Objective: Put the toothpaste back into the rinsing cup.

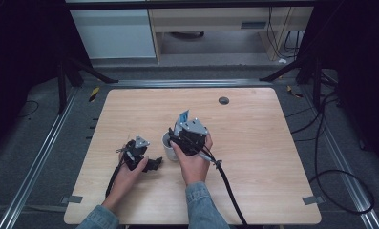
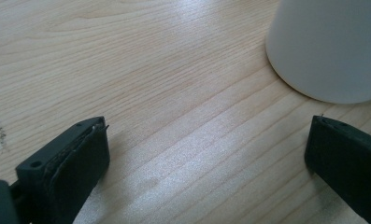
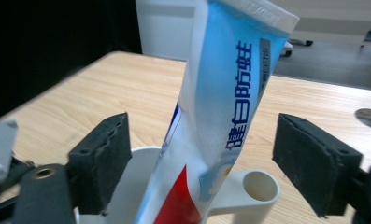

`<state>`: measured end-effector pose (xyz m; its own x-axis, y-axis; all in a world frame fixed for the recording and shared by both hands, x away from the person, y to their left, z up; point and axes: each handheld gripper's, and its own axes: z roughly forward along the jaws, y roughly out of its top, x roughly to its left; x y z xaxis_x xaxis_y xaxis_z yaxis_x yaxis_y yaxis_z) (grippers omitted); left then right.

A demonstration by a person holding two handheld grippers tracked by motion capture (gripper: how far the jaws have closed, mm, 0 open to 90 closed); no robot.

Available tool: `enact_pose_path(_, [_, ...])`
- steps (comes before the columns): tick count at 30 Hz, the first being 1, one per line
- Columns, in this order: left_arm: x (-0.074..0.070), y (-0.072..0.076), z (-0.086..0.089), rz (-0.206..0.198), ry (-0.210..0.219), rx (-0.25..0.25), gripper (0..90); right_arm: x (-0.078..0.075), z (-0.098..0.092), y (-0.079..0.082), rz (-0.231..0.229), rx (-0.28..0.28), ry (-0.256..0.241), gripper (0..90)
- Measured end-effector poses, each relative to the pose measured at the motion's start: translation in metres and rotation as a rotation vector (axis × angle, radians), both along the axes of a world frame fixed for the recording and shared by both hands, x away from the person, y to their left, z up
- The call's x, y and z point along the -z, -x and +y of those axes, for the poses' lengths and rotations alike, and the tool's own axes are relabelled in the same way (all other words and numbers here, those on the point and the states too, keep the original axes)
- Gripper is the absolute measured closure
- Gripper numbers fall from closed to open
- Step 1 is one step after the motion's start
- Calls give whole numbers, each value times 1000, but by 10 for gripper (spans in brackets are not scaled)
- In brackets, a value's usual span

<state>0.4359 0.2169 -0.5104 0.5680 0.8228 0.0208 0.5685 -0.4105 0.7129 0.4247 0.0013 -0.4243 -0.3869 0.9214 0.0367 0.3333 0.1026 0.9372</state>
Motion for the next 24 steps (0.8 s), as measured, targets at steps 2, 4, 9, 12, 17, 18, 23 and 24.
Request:
enact_pose_path(2, [0, 0, 0, 0, 0, 0, 0, -1, 1, 0, 3, 3, 43, 160])
enact_pose_path(4, [0, 0, 0, 1, -4, 3, 0, -2, 2, 1, 7, 4, 58, 140])
enact_pose_path(9, [0, 0, 0, 2, -5, 3, 0, -4, 3, 1, 19, -4, 101, 115])
enact_pose_path(12, [0, 0, 0, 0, 0, 0, 0, -6, 4, 1, 30, -13, 120, 98])
enact_pose_path(17, [0, 0, 0, 0, 0, 0, 0, -10, 4, 2, 39, -19, 150, 89])
enact_pose_path(18, [0, 0, 0, 2, -4, 4, 0, -11, 4, 3, 41, -20, 149, 89])
enact_pose_path(23, [0, 0, 0, 0, 0, 0, 0, -11, -2, 6, 51, -27, 161, 85])
enact_pose_path(24, [0, 0, 0, 0, 0, 0, 0, -11, -5, 6, 59, -31, 161, 83])
